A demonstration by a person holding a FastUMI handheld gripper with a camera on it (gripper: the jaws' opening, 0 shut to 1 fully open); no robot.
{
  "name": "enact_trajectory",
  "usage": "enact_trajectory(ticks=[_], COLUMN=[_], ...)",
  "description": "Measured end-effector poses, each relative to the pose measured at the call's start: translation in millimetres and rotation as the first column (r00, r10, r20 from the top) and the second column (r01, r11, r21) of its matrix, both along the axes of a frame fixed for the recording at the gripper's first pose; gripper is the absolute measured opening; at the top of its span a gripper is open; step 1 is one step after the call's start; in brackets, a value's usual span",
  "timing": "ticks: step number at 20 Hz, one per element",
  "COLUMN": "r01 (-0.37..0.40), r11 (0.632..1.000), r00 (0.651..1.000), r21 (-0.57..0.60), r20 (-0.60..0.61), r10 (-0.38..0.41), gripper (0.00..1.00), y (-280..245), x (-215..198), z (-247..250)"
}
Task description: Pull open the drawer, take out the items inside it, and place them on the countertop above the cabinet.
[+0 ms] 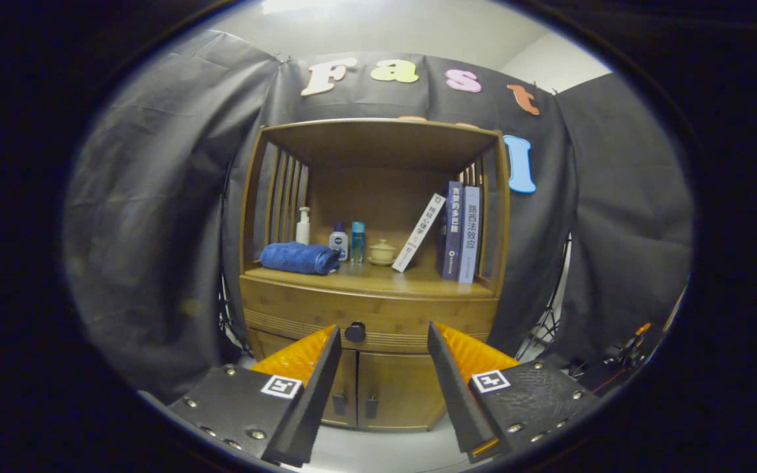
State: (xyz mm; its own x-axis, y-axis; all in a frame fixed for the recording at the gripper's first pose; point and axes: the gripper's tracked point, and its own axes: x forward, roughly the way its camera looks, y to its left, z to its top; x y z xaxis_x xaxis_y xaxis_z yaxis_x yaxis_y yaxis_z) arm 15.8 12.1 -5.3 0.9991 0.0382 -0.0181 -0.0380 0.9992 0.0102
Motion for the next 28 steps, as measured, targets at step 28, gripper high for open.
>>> enact_trajectory(ticks=[28], r01=[0.003], r11=[0.983], r00=[0.978], r21=[0.183], r20=[-0.206], r10=[0.035], gripper=[0.78], y=[66.0], x=[190.6], z=[-132.6])
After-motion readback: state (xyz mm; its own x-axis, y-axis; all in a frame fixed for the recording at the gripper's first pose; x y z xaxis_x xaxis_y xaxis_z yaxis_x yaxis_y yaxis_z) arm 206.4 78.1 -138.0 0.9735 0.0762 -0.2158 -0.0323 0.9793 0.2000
